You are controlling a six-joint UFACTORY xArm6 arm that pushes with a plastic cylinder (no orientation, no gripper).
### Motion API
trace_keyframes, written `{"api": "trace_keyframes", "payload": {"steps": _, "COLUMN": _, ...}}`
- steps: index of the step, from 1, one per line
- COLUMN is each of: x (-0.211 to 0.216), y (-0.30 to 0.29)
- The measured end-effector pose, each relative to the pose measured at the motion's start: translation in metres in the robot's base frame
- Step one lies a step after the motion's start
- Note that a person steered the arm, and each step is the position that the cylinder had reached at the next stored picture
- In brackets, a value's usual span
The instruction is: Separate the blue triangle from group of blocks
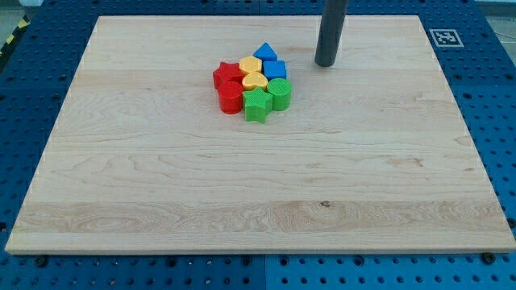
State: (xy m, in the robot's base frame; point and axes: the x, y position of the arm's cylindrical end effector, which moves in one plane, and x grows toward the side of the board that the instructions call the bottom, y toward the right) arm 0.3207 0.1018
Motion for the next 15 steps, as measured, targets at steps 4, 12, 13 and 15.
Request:
{"api": "trace_keyframes", "payload": {"steps": 4, "x": 0.035, "y": -0.063}}
{"api": "trace_keyframes", "payload": {"steps": 12, "x": -0.016, "y": -0.104}}
{"api": "trace_keyframes", "payload": {"steps": 13, "x": -0.016, "y": -0.103}}
{"api": "trace_keyframes", "payload": {"steps": 15, "x": -0.016, "y": -0.076}}
